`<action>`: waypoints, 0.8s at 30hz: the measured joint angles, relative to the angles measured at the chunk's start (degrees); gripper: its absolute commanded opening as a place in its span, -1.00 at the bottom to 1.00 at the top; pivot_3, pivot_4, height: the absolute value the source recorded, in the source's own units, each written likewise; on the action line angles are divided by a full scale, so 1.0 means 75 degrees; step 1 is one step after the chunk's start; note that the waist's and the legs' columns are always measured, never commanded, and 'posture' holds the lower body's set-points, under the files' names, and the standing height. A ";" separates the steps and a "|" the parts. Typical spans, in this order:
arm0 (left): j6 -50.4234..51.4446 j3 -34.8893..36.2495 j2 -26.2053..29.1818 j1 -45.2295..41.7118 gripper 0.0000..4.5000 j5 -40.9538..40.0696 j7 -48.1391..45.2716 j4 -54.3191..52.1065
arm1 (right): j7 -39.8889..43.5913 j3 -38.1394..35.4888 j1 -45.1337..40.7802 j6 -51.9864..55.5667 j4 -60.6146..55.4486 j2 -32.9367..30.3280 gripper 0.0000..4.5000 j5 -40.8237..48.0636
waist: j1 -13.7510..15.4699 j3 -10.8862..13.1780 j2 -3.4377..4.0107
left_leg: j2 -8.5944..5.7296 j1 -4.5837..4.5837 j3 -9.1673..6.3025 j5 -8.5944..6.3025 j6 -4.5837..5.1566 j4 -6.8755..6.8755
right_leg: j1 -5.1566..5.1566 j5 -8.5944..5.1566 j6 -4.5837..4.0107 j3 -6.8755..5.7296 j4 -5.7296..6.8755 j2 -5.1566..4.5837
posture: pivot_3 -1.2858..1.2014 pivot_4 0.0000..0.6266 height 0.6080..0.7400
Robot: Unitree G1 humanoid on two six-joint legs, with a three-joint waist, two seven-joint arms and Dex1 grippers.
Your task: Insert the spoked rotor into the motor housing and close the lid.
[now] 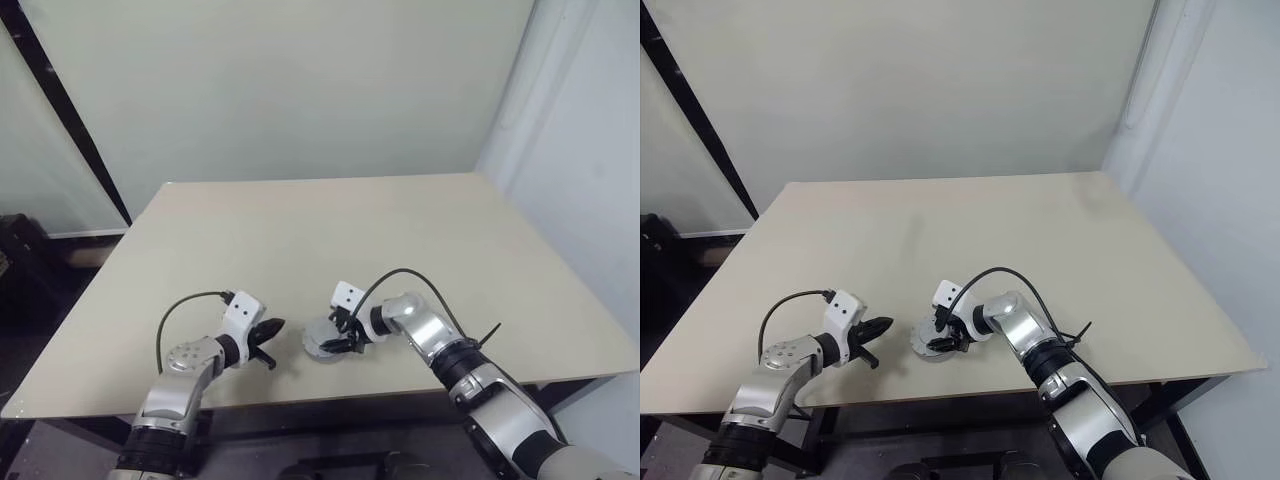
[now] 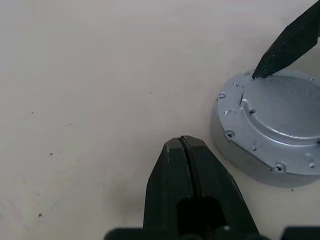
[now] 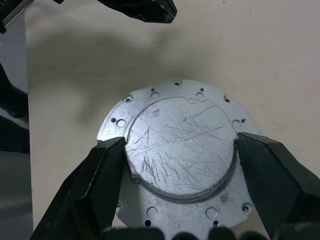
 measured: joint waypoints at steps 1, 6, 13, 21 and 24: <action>0.0000 -0.0008 -0.0007 -0.0002 -1.00 0.0001 0.0000 0.0000 | -0.0018 0.0037 0.0001 -0.0008 -0.0024 -0.0024 0.49 -0.0008 | 0.0000 0.0000 0.0000 | 0.0000 0.0000 0.0000 0.0000 0.0000 0.0002 | -0.0001 0.0000 0.0000 0.0001 0.0004 0.0000 | 0.03 -1.00 1.00; -0.0001 -0.0069 -0.0090 -0.0016 -1.00 0.0004 0.0003 0.0000 | -0.0069 0.0156 0.0001 -0.0060 -0.0085 -0.0056 0.49 -0.0101 | 0.0002 0.0000 0.0000 | -0.0001 0.0002 0.0001 0.0001 0.0000 0.0021 | 0.0000 -0.0001 0.0000 0.0001 0.0022 0.0000 | 0.03 -1.00 1.00; -0.0003 -0.0578 -0.0484 -0.0220 -1.00 0.0056 -0.0016 0.0040 | -0.0072 0.0194 0.0004 -0.0052 -0.0183 -0.0088 0.49 -0.0187 | 0.0008 -0.0001 -0.0001 | -0.0005 0.0001 0.0001 0.0001 0.0000 0.0038 | 0.0007 -0.0001 0.0000 0.0001 0.0025 0.0000 | 0.03 -1.00 1.00; -0.0091 -0.0936 -0.0735 -0.0489 -1.00 0.0159 -0.0025 0.0492 | -0.0089 0.0212 0.0025 0.0048 -0.0197 -0.0123 0.49 -0.0200 | 0.0029 -0.0012 0.0015 | -0.0011 0.0023 -0.0002 0.0001 0.0002 0.0048 | 0.0039 -0.0002 0.0001 -0.0006 0.0027 -0.0002 | 0.03 -1.00 1.00; -0.0180 -0.0985 -0.0744 -0.0558 -1.00 0.0238 -0.0004 0.0659 | -0.0114 0.0219 0.0030 0.0155 -0.0209 -0.0128 0.49 -0.0211 | 0.0039 -0.0012 0.0016 | -0.0014 0.0090 -0.0004 -0.0003 0.0002 0.0045 | 0.0111 -0.0011 0.0001 -0.0005 0.0012 -0.0009 | 0.03 -1.00 1.00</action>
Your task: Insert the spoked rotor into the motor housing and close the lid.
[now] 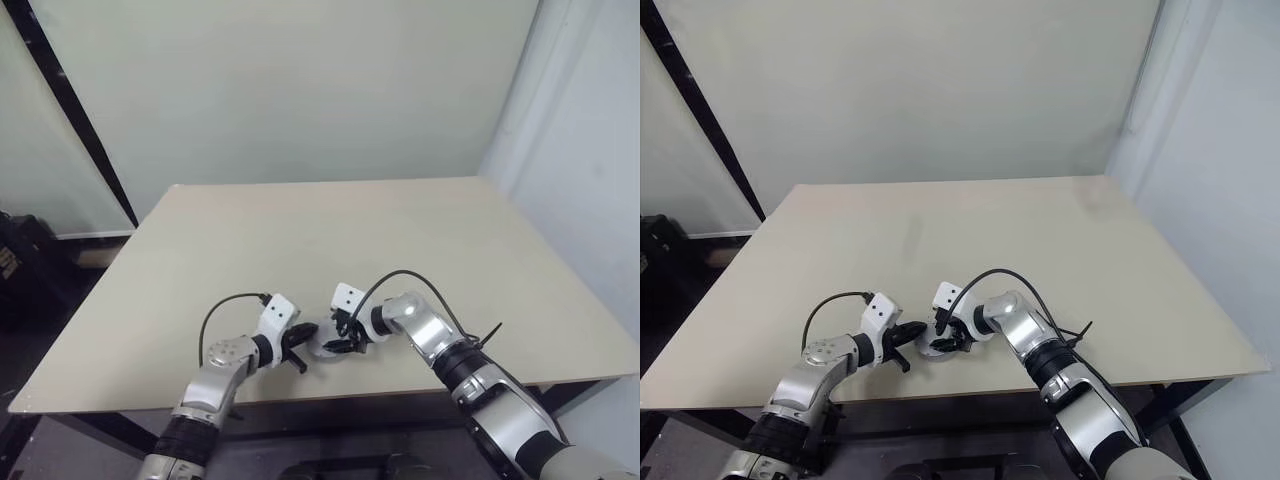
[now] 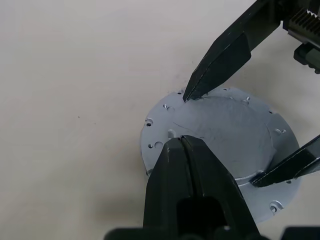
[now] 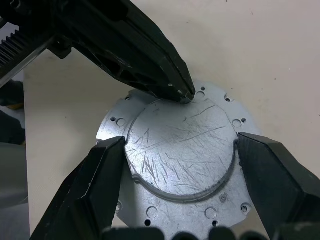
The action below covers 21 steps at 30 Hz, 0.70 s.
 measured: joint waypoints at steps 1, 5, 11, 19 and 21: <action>-0.0006 -0.0005 0.0000 -0.0017 -1.00 0.0022 0.0006 0.0026 | -0.0005 0.0003 0.0001 0.0030 -0.0011 0.0000 0.49 -0.0003 | -0.0001 0.0000 0.0000 | -0.0001 0.0007 0.0001 -0.0001 -0.0001 -0.0001 | 0.0005 -0.0006 -0.0008 0.0002 -0.0001 -0.0002 | 0.03 -1.00 1.00; -0.0002 -0.0025 0.0006 -0.0024 -1.00 0.0057 0.0009 0.0051 | 0.0068 -0.0012 0.0008 0.0168 -0.0085 -0.0005 0.99 0.0032 | -0.0013 -0.0002 -0.0003 | 0.0000 0.0008 0.0001 0.0000 -0.0001 -0.0008 | 0.0002 -0.0001 0.0003 0.0005 0.0000 0.0000 | 0.03 -1.00 1.00; 0.0019 -0.0063 0.0012 -0.0019 -1.00 0.0085 0.0039 0.0049 | 0.0122 -0.0152 0.0056 0.0443 -0.0109 -0.0024 0.99 0.0252 | -0.0025 -0.0002 -0.0003 | 0.0007 0.0023 -0.0001 0.0001 -0.0001 -0.0018 | 0.0002 -0.0003 -0.0001 0.0003 0.0014 0.0008 | 0.03 -1.00 1.00; 0.0013 -0.0102 0.0004 -0.0016 -1.00 0.0095 0.0062 0.0027 | -0.0358 -0.1985 -0.0318 0.2802 -0.0071 0.0170 0.99 0.1656 | -0.0022 -0.0001 -0.0002 | 0.0005 0.0020 0.0001 0.0001 -0.0001 -0.0016 | 0.0002 -0.0003 -0.0002 0.0009 0.0015 0.0003 | 0.03 -1.00 1.00; 0.0009 -0.0109 0.0004 -0.0016 -1.00 0.0095 0.0056 0.0026 | -0.0611 -0.2709 -0.0684 0.4026 0.0013 0.0035 0.99 0.2145 | -0.0021 -0.0002 -0.0003 | 0.0005 0.0021 0.0001 0.0001 -0.0001 -0.0017 | 0.0004 -0.0003 -0.0003 0.0010 0.0011 0.0002 | 0.03 -1.00 1.00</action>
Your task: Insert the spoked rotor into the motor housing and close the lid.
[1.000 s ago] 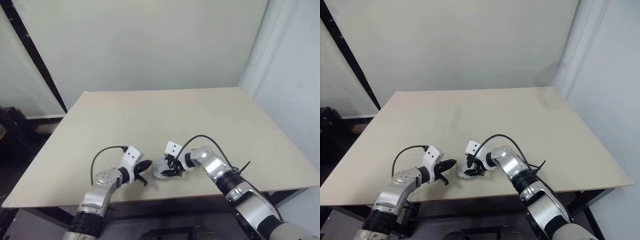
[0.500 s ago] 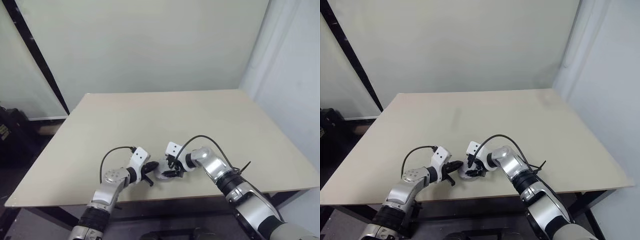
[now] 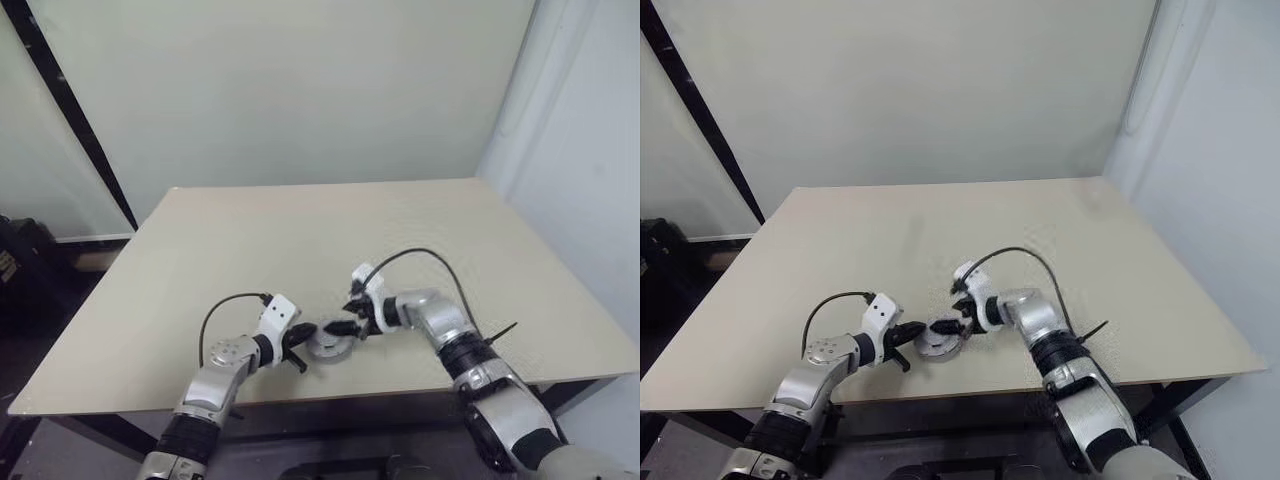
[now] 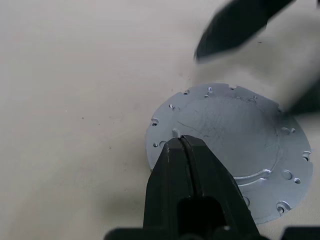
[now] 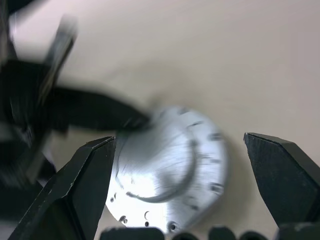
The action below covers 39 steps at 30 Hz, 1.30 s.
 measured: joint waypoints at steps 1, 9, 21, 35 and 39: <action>-0.0002 -0.0001 0.0000 0.0001 -1.00 0.0000 -0.0003 -0.0001 | -0.0095 -0.0216 -0.0075 0.0393 0.0023 -0.0052 0.99 0.0148 | 0.0000 -0.0001 -0.0001 | 0.0000 0.0000 -0.0001 0.0000 0.0000 -0.0003 | 0.0000 0.0000 0.0000 -0.0001 -0.0003 0.0000 | 0.03 -1.00 1.00; -0.0036 -0.0011 0.0000 -0.0003 -1.00 0.0008 0.0005 0.0004 | -0.1302 -0.2182 -0.0295 0.3190 0.1592 -0.0044 0.99 0.1220 | -0.0009 -0.0001 0.0007 | 0.0000 -0.0005 0.0007 0.0000 0.0001 -0.0016 | -0.0013 -0.0001 0.0000 0.0005 -0.0003 0.0005 | 0.03 -1.00 1.00; -0.0044 -0.0015 0.0012 -0.0005 -1.00 0.0007 -0.0004 0.0001 | -0.2508 -0.3565 -0.0288 0.3245 0.2665 0.0649 0.99 0.1971 | -0.0015 -0.0001 0.0007 | 0.0000 -0.0008 0.0005 0.0000 0.0001 -0.0017 | -0.0011 0.0000 0.0002 0.0004 -0.0013 0.0006 | 0.03 -1.00 1.00; 0.0017 0.0052 0.0170 0.0030 -1.00 0.0064 0.0072 -0.0045 | -0.3366 -0.4668 -0.0258 0.2428 0.3353 0.1038 0.82 0.2563 | -0.0212 0.0001 0.0008 | 0.0010 -0.0004 -0.0002 0.0000 0.0001 -0.0022 | -0.0014 -0.0006 -0.0008 0.0001 -0.0014 0.0011 | 0.03 -1.00 1.00; 0.0013 0.0068 0.0165 0.0030 -1.00 0.0074 0.0072 -0.0053 | -0.3563 -0.4761 -0.0184 0.2318 0.3441 0.1037 0.27 0.2602 | -0.0215 0.0002 0.0009 | 0.0010 -0.0006 -0.0002 0.0000 0.0001 -0.0022 | -0.0018 -0.0007 -0.0008 0.0002 -0.0015 0.0011 | 0.03 -1.00 1.00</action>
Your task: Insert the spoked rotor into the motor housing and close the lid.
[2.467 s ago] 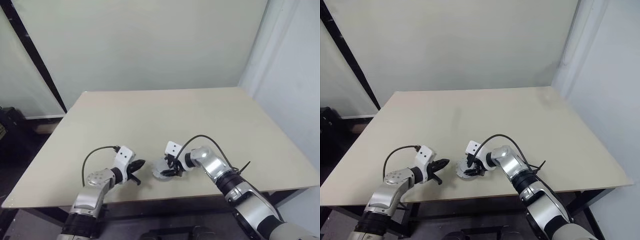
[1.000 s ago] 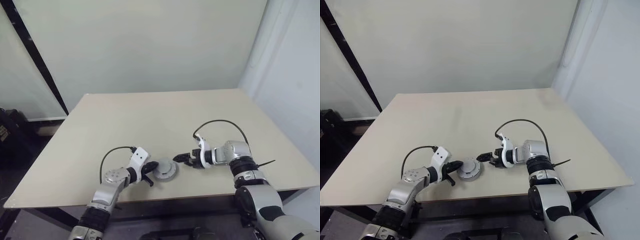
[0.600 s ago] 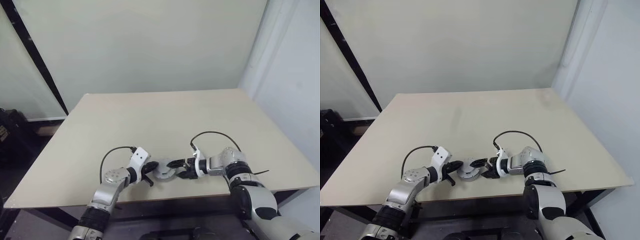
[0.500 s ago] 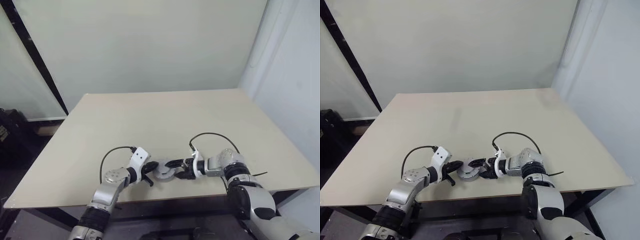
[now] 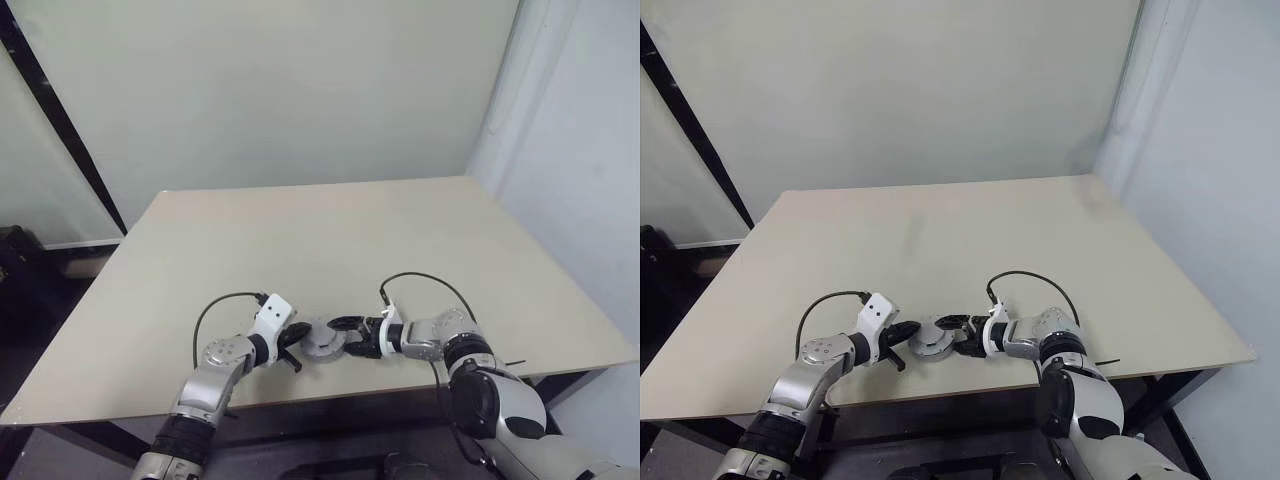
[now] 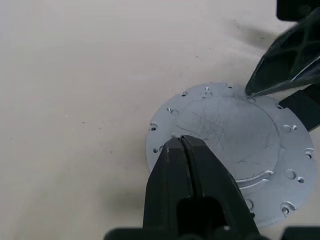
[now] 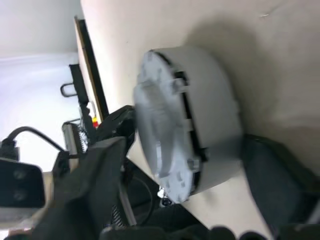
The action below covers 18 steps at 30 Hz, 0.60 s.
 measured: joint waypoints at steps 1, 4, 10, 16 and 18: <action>-0.0001 0.0012 -0.0001 0.0000 -1.00 0.0001 0.0000 0.0000 | -0.0005 -0.0003 0.0022 0.0002 0.0002 0.0001 0.11 0.0004 | 0.0000 0.0000 0.0000 | 0.0000 -0.0001 0.0000 0.0000 0.0001 0.0000 | -0.0001 0.0000 0.0000 0.0000 0.0000 0.0000 | 0.03 -1.00 1.00; -0.0021 0.0077 -0.0030 0.0000 -1.00 0.0015 0.0030 -0.0027 | 0.0029 -0.0098 0.0009 0.0015 -0.0069 0.0003 -0.26 0.0166 | -0.0034 -0.0002 0.0001 | 0.0000 0.0007 0.0001 0.0000 0.0000 -0.0007 | 0.0001 0.0001 0.0002 0.0002 -0.0001 0.0001 | 0.03 -1.00 1.00; -0.0060 0.0117 -0.0071 -0.0023 -1.00 0.0015 0.0058 -0.0083 | 0.0039 -0.0122 -0.0001 0.0043 -0.0142 0.0019 -0.38 0.0320 | -0.0039 -0.0005 0.0004 | 0.0002 0.0013 0.0000 0.0000 0.0001 -0.0051 | -0.0003 0.0006 0.0010 0.0002 -0.0019 0.0007 | 0.03 -1.00 1.00; 0.0024 0.0240 -0.0172 -0.0021 -0.92 -0.0017 0.0284 -0.0095 | 0.0020 -0.0076 0.0000 0.0049 -0.0177 0.0069 -0.38 0.0329 | -0.0081 -0.0005 0.0004 | 0.0011 0.0010 0.0000 0.0000 0.0001 -0.0060 | -0.0002 0.0008 0.0013 0.0000 -0.0046 0.0014 | 0.03 -1.00 1.00; 0.0158 0.0309 -0.0065 -0.0015 -0.72 -0.0058 0.0215 -0.0164 | 0.0017 -0.0062 0.0001 0.0049 -0.0185 0.0084 -0.38 0.0335 | -0.0100 -0.0005 0.0004 | 0.0013 0.0010 -0.0001 0.0000 0.0001 -0.0063 | -0.0003 0.0008 0.0012 -0.0002 -0.0055 0.0015 | 0.03 -1.00 1.00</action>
